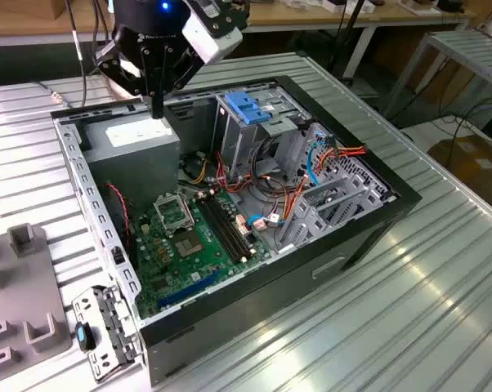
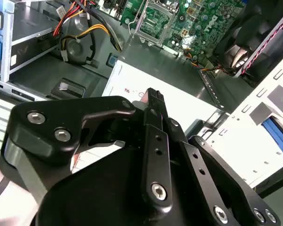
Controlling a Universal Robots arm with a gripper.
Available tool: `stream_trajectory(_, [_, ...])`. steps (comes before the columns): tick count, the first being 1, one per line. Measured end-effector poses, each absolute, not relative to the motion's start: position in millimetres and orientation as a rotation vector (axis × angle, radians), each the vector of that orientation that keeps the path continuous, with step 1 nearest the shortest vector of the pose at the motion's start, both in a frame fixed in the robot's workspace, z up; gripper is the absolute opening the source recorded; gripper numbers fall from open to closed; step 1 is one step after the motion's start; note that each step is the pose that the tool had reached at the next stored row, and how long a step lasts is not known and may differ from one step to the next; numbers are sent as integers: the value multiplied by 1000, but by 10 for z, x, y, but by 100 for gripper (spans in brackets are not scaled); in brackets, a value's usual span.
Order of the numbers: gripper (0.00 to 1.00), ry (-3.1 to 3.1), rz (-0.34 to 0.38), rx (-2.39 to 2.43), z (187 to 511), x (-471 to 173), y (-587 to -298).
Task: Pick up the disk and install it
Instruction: 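Reach for the disk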
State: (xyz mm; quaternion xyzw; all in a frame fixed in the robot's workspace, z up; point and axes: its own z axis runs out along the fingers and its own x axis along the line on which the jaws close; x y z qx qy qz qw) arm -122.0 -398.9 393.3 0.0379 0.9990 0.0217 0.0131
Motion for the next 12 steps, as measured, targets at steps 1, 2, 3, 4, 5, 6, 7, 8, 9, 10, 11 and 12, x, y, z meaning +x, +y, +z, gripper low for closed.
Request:
stream_trajectory(1, [11,3112,68,118,3933,-1220,-3989])
stream_trajectory(2, [11,3112,68,118,3933,-1219,-3989])
stream_trajectory(3, [11,3113,68,118,3933,-1220,-3989])
stream_trajectory(4, [11,3112,68,118,3933,-1220,-3989])
stream_trajectory(5, [11,3112,68,118,3933,-1220,-3989])
stream_trajectory(6, [11,3112,68,118,3933,-1222,-3989])
stream_trajectory(7, [11,3112,68,118,3933,-1229,-3989])
stream_trajectory(8, [11,3112,68,118,3933,-1242,-3989])
stream_trajectory(9, [11,3112,68,118,3933,-1248,-3989])
stream_trajectory(10, [11,3112,68,118,3933,-1257,-3990])
stream_trajectory(11, [11,3112,68,118,3933,-1273,-3989])
stream_trajectory(12, [11,3112,68,118,3933,-1287,-3988])
